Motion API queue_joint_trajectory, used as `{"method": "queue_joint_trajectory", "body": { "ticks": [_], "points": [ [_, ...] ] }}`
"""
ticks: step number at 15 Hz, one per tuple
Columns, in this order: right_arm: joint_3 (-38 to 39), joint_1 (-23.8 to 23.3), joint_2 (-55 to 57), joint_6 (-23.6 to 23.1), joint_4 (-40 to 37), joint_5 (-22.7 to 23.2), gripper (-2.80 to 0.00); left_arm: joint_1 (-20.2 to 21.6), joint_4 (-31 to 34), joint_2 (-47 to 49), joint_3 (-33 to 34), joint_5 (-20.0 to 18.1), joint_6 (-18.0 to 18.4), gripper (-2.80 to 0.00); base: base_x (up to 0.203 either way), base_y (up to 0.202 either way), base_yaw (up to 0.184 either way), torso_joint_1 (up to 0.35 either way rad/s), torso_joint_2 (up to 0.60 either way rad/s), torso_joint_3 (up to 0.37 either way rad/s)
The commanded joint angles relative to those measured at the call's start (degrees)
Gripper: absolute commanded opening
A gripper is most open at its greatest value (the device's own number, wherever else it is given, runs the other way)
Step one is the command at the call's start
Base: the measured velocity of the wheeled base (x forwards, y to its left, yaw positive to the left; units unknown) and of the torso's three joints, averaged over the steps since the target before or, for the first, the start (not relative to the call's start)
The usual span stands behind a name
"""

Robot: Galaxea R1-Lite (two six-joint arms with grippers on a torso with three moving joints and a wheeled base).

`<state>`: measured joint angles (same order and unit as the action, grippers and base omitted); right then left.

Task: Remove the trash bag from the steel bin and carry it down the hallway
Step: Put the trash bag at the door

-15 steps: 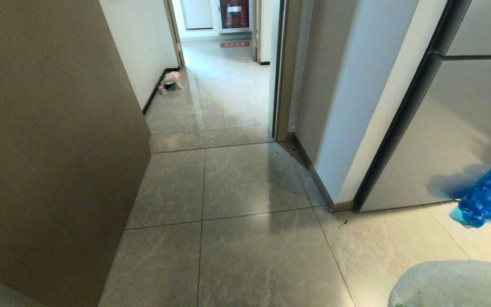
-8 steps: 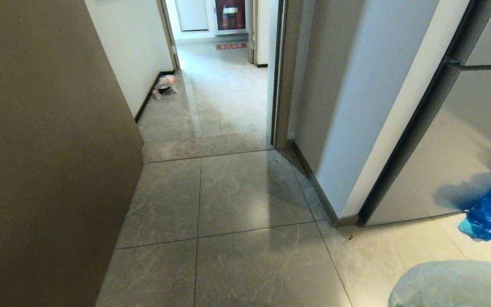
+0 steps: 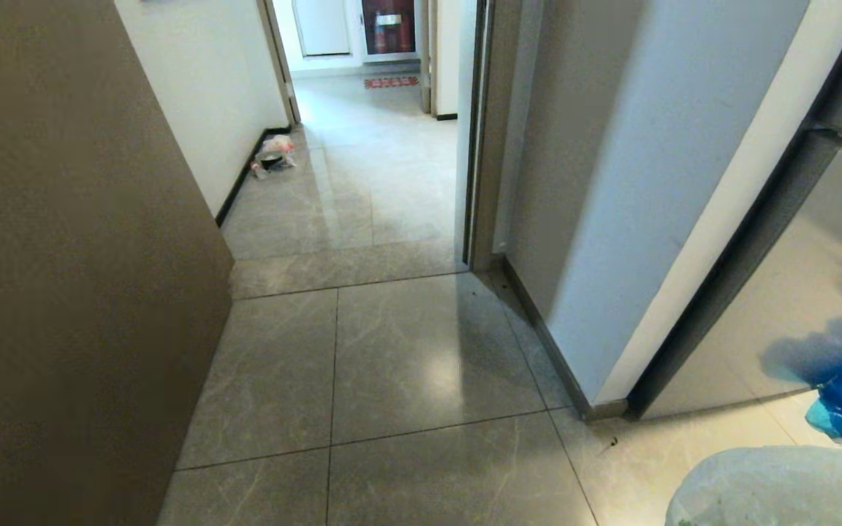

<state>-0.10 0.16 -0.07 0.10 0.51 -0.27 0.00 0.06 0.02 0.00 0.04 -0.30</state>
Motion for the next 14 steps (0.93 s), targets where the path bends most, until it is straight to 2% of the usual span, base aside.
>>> {"method": "queue_joint_trajectory", "body": {
  "ticks": [1,8,14],
  "points": [
    [0.0,0.0,0.1,0.0,0.0,0.0,-2.8,0.0,0.0,0.0,0.0,0.0,0.0,-2.8,0.184,0.0,-0.001,0.007,0.0,0.002],
    [0.0,0.0,0.1,0.0,0.0,0.0,-2.8,0.0,0.0,0.0,0.0,0.0,0.1,-2.8,0.175,0.0,-0.003,-0.001,0.0,0.002],
    [0.0,0.0,0.1,0.0,0.0,0.0,-2.8,0.0,0.0,0.0,0.0,0.0,0.0,-2.8,0.01,0.0,0.0,0.0,0.0,0.0]
  ]
}}
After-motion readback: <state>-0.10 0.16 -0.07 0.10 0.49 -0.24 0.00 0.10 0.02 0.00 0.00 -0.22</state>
